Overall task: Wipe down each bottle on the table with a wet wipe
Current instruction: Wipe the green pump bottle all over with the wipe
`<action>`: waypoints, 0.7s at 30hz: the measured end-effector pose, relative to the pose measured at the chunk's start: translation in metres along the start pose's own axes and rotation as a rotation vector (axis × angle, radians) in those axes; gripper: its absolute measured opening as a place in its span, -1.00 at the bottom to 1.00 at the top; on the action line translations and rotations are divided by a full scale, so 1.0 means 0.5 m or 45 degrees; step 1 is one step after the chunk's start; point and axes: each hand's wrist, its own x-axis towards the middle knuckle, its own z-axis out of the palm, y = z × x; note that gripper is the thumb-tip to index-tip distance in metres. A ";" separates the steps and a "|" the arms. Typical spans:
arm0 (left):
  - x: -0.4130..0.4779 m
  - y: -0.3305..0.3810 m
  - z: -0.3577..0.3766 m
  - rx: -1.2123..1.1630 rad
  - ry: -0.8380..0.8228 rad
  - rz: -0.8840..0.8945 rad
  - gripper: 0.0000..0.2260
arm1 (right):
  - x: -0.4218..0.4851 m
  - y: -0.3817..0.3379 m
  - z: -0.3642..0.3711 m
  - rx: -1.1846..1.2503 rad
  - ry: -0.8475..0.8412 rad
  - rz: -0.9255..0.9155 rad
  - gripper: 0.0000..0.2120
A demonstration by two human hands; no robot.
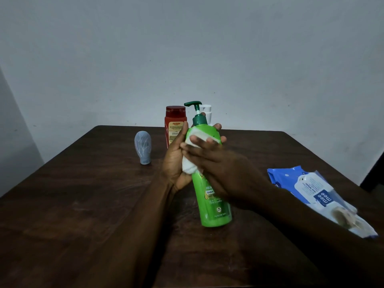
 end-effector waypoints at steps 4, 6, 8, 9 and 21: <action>-0.008 -0.007 0.012 -0.051 -0.043 0.091 -0.33 | 0.036 0.012 0.002 0.015 0.067 0.049 -0.57; -0.006 -0.009 0.012 -0.084 -0.005 0.146 -0.37 | 0.039 0.010 0.006 -0.011 0.104 0.091 -0.57; -0.006 -0.010 0.016 -0.106 -0.004 0.164 -0.36 | 0.040 0.009 0.011 -0.027 0.165 0.162 -0.56; -0.006 -0.012 0.021 -0.115 -0.010 0.172 -0.34 | 0.038 0.009 0.013 -0.011 0.199 0.206 -0.55; -0.012 -0.014 0.023 0.005 0.032 0.169 -0.44 | -0.022 -0.028 0.071 0.442 0.470 0.663 -0.47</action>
